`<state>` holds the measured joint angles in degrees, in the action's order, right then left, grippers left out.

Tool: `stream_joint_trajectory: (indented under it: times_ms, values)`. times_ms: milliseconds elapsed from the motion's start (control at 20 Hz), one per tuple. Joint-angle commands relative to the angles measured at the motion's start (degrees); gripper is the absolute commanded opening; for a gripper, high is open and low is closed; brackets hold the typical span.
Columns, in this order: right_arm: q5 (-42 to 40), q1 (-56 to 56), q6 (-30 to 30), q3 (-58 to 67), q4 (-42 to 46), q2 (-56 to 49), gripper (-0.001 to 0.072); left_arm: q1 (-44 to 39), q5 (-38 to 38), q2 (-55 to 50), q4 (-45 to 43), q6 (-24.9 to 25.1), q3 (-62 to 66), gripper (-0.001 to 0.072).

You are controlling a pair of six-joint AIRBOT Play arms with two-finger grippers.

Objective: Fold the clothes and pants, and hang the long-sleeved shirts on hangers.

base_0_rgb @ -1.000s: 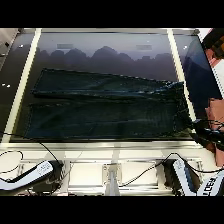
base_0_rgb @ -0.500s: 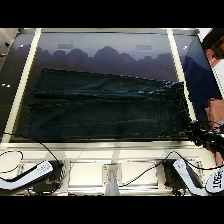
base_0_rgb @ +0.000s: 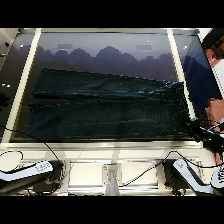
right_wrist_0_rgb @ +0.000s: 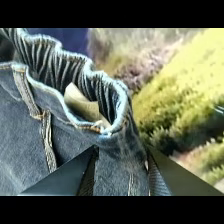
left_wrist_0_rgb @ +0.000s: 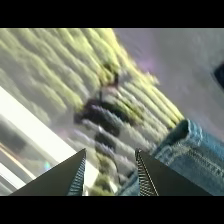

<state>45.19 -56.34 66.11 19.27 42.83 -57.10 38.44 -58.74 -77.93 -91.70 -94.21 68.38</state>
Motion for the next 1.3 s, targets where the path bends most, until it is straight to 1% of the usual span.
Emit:
stream_joint_trajectory:
  times_ms: [0, 50, 150, 250, 300, 350, 450, 500, 650, 850, 1050, 1100, 1150, 1200, 1250]
  values:
    - [-3.9, 0.0, -2.9, -3.2, -5.6, -0.2, 0.0355, 0.0, -3.1, -0.7, 2.6, 0.9, -0.2, 0.0381]
    - [-4.1, 0.0, -3.0, -4.4, -6.6, -0.2, 0.0355, 0.0, -4.0, -0.7, 2.6, 1.8, -0.2, 0.0381]
    - [-3.8, 0.0, -5.7, -5.9, -9.2, -0.2, 0.0346, 0.0, -5.2, -0.7, 2.7, 2.5, -0.2, 0.0381]
    - [-3.2, 0.0, -7.6, -6.0, -11.6, -0.2, 0.0233, 0.0, -6.4, -0.5, 2.8, 3.2, -0.2, 0.0381]
    - [-2.9, 0.0, -8.4, -5.9, -13.1, -0.2, 0.0203, 0.0, -6.6, -0.3, 3.4, 3.2, -0.2, 0.0381]
    - [-2.8, 0.0, -9.0, -5.9, -14.7, -0.2, 0.0151, 0.0, -6.7, -0.2, 4.0, 3.3, -0.2, 0.0381]
    - [-2.8, 0.0, -10.6, -5.9, -17.0, -0.1, 0.0067, -0.2, -6.6, 0.7, 7.1, 5.7, -0.6, 0.0381]
    - [-2.8, 0.0, -11.0, -5.9, -17.2, 0.0, 0.0050, -0.4, -6.4, 1.3, 8.9, 6.5, -1.4, 0.0381]
    - [-2.6, 0.0, -11.3, -5.9, -17.2, 0.0, 0.0051, -0.6, -6.0, 4.2, 9.9, 6.6, -6.9, 0.0381]
    - [-2.6, 0.0, -11.3, -5.9, -17.2, 0.0, 0.0050, 0.8, -4.9, 13.4, 9.3, 7.7, -18.4, 0.0381]
    - [-2.1, 0.0, -11.3, -5.9, -17.1, 0.0, 0.0051, 3.7, -3.5, 27.2, 2.7, 7.6, -26.6, 0.0381]
    - [-2.2, 0.0, -11.3, -5.9, -17.1, 0.0, 0.0051, 4.8, -3.6, 30.8, 2.6, 5.7, -28.3, 0.0380]
    - [-2.2, 0.0, -11.3, -5.9, -17.2, 0.0, 0.0050, 5.4, -3.0, 33.8, 3.2, 2.4, -30.5, 0.0381]
    - [-2.3, 0.0, -11.3, -5.9, -17.2, 0.0, 0.0051, 5.3, -3.0, 35.7, 3.6, 0.8, -33.2, 0.0380]
    - [-2.3, 0.0, -11.3, -5.9, -17.1, 0.0, 0.0050, 5.2, -3.6, 36.9, 4.5, 0.3, -36.1, 0.0381]
